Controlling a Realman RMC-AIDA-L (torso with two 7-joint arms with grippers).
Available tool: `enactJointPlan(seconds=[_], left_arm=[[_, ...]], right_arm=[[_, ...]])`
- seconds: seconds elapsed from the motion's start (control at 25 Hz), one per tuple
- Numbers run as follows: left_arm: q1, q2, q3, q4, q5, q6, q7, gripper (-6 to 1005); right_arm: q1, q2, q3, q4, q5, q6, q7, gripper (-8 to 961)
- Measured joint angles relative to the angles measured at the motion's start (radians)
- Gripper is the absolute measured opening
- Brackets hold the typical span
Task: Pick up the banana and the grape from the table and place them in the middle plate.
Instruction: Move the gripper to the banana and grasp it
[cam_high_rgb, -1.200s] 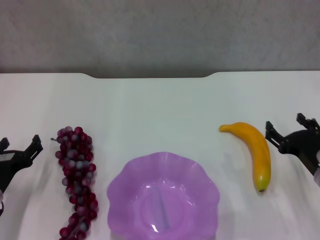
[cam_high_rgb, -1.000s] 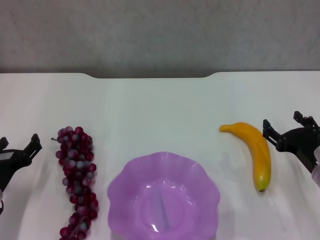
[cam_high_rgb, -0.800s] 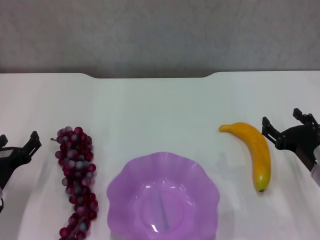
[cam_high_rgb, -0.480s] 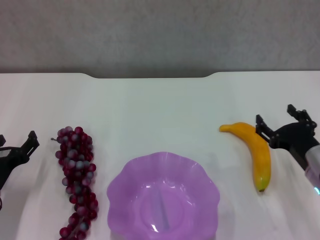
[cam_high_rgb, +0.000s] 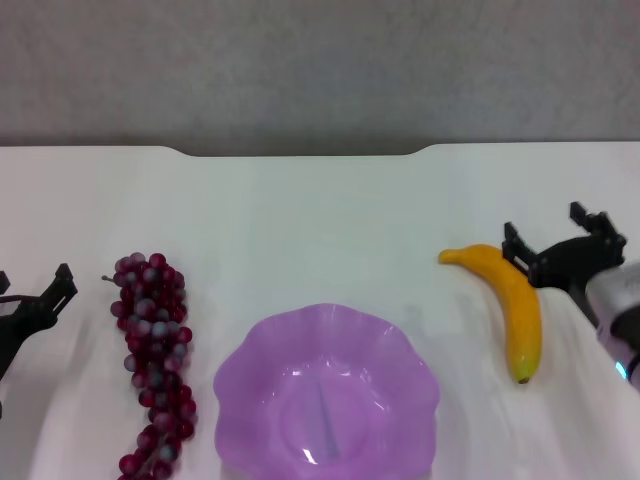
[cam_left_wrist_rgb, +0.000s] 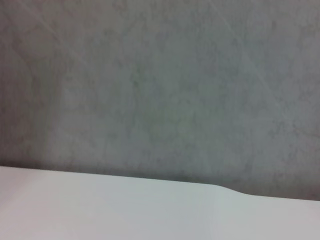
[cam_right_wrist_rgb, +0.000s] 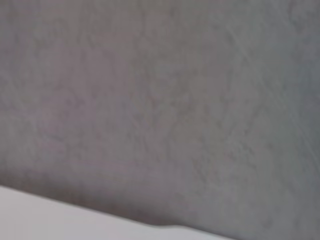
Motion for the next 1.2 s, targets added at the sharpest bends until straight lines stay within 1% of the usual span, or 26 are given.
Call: enactJointPlan(seconds=[0.04,0.08,0.12,0.24,0.32,0.36,0.44,0.52,0.56,0.68,0.72,0.76,0.88,0.96,1.08,1.2], left_arm=[[0.002,0.000,-0.002,0.000,0.000,0.000,-0.002,896],[0.002,0.001,-0.003,-0.002,0.000,0.000,-0.004,896],[0.002,0.001,-0.003,-0.004,0.000,-0.001,-0.005,896],[0.003,0.001,-0.004,-0.008,-0.001,-0.003,-0.001,896],[0.005,0.000,-0.004,-0.008,-0.001,-0.003,-0.001,896],[0.005,0.001,-0.004,-0.008,-0.001,-0.004,-0.002,896],[0.005,0.001,-0.004,-0.009,-0.001,-0.004,-0.002,896],[0.003,0.001,-0.004,-0.009,-0.002,-0.004,0.000,896],[0.002,0.001,-0.004,-0.010,-0.003,-0.004,0.001,896],[0.000,0.001,-0.004,-0.010,-0.004,-0.004,0.002,896],[-0.001,0.001,-0.004,-0.010,-0.004,-0.004,0.002,896],[-0.002,0.001,-0.004,-0.009,-0.004,-0.004,0.002,896],[-0.003,0.001,-0.004,-0.007,-0.004,-0.004,0.002,896],[-0.004,0.001,-0.004,-0.006,-0.004,-0.004,0.002,896],[-0.004,0.001,-0.003,-0.004,-0.004,-0.004,0.002,896],[-0.008,0.001,-0.001,-0.001,-0.004,-0.004,0.002,896]], right_arm=[[-0.034,-0.005,0.056,0.072,0.000,0.073,-0.068,880],[-0.064,-0.005,0.112,0.132,0.000,0.150,-0.120,880],[-0.096,0.001,0.179,0.196,0.000,0.242,-0.174,880],[-0.172,0.038,0.376,0.335,0.000,0.486,-0.306,880],[-0.198,0.045,0.476,0.414,0.001,0.671,-0.340,880],[-0.202,0.043,0.524,0.446,0.001,0.765,-0.332,879],[-0.198,0.042,0.633,0.498,-0.012,0.971,-0.280,879],[-0.173,0.041,0.756,0.533,-0.065,1.155,-0.208,879],[-0.150,0.041,0.814,0.544,-0.116,1.257,-0.151,879],[-0.058,0.041,0.958,0.556,-0.310,1.493,0.007,879],[0.002,0.041,1.021,0.555,-0.424,1.606,0.072,879],[0.002,0.041,1.021,0.555,-0.424,1.606,0.072,879],[0.081,0.041,1.074,0.527,-0.520,1.727,0.102,879],[0.119,0.040,1.078,0.491,-0.545,1.753,0.101,879],[0.169,0.041,1.073,0.408,-0.564,1.753,0.095,880],[0.198,0.044,1.063,0.308,-0.547,1.716,0.081,880]])
